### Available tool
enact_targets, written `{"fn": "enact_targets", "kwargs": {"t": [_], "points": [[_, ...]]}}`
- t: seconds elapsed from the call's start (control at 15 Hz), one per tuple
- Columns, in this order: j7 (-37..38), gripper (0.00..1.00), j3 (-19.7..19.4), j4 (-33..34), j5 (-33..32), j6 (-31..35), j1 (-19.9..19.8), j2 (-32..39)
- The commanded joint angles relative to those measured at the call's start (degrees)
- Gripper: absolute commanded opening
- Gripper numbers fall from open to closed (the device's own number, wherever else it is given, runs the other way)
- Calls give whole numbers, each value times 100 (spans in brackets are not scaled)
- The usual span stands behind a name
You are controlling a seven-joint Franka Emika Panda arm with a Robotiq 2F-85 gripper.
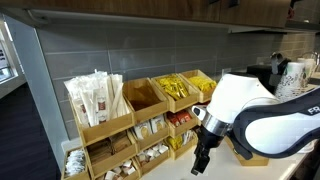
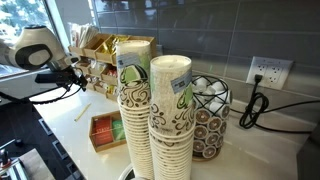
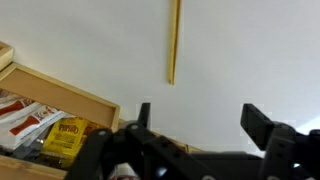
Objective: Put one stirrer on the counter
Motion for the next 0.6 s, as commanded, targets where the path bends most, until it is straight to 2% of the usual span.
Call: {"fn": "enact_targets", "kwargs": {"t": [0.0, 0.27, 0.33, 0.4, 0.53], "points": [[11, 100, -123, -96, 58, -768, 162, -760], [217, 100, -118, 66, 67, -1683, 157, -1253], [131, 100, -207, 133, 230, -1938, 260, -1330], [115, 100, -90, 110, 42, -1534, 119, -1091], [114, 100, -99, 144, 48, -1610, 126, -1176]]}}
